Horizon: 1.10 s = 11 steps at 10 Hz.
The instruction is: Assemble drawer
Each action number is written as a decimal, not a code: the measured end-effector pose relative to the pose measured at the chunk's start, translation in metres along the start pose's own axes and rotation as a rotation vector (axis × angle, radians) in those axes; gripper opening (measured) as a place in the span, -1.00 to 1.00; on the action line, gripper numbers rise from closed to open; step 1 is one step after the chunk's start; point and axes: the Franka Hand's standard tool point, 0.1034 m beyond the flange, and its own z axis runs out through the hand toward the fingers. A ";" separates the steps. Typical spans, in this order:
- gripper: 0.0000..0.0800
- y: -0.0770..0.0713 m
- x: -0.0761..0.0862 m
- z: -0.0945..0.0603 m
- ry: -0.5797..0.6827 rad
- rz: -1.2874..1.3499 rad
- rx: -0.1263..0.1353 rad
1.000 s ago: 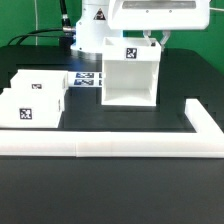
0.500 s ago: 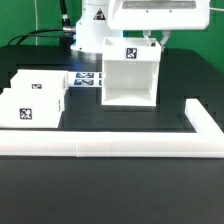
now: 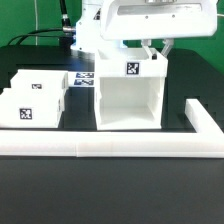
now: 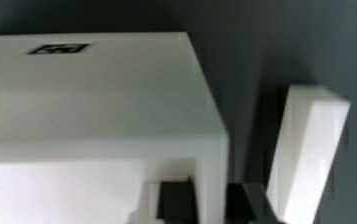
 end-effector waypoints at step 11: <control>-0.90 -0.015 0.034 -0.001 0.074 0.636 0.061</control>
Offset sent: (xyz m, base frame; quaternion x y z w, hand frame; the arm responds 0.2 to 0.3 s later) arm 0.0000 0.0000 0.0000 0.0000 0.0000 0.0650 0.9979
